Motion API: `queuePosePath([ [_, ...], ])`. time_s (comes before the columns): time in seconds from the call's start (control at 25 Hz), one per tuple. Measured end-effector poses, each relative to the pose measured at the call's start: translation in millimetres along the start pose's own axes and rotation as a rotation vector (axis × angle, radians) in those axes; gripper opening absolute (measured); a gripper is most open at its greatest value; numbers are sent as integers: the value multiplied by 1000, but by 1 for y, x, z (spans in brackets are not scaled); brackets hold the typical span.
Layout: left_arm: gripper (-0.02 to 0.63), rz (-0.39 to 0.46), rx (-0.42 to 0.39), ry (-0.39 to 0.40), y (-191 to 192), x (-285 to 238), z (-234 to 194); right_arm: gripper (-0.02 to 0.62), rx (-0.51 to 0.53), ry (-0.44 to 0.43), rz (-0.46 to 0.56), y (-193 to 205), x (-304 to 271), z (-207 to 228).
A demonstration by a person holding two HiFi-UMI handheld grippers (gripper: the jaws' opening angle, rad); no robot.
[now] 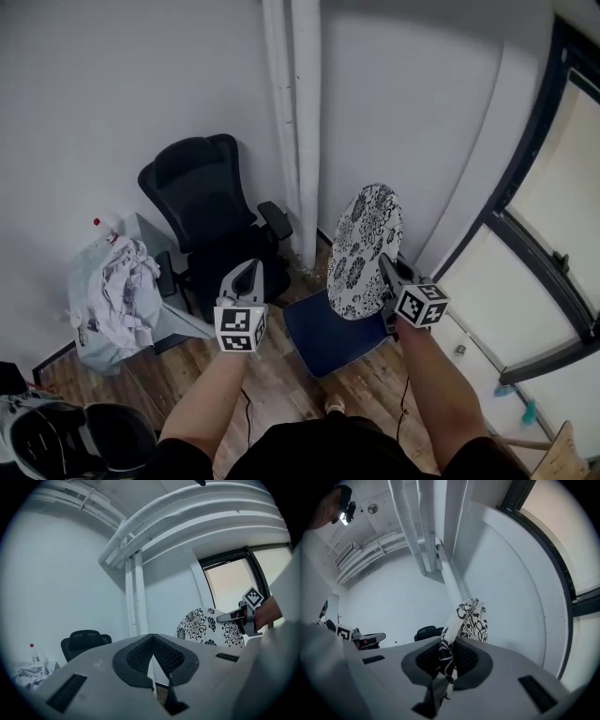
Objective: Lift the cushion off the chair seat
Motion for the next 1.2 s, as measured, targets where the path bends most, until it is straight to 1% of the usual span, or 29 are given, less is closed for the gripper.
queuePosePath([
  [0.16, 5, 7, -2, -29, -11, 1, -9, 43, 27, -23, 18, -25, -6, -7],
  [0.36, 5, 3, -17, -48, -27, -7, -14, 43, 35, -45, 42, -47, -10, -8],
  [0.56, 5, 43, -39, -56, -49, -12, -17, 43, 50, -61, 73, -67, -9, -9],
  [0.72, 5, 71, -58, -56, -66, -17, -11, 43, 72, -73, 85, -82, -6, -6],
  [0.92, 5, 85, -77, -54, -75, -19, -1, 43, 100, -97, 98, -94, -2, -7],
  [1.2, 5, 96, -79, -53, -78, -17, 4, 38, 127, -102, 99, -99, 2, -13],
])
Point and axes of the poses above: the fingertips, and each gripper's own axes: x backward along the fingers, z to its right, y out of its underside, the point moved 9 cm from there along x, backward along the fingers, and after that the axes turned 13 degrees about y, right-handed, at the moved point
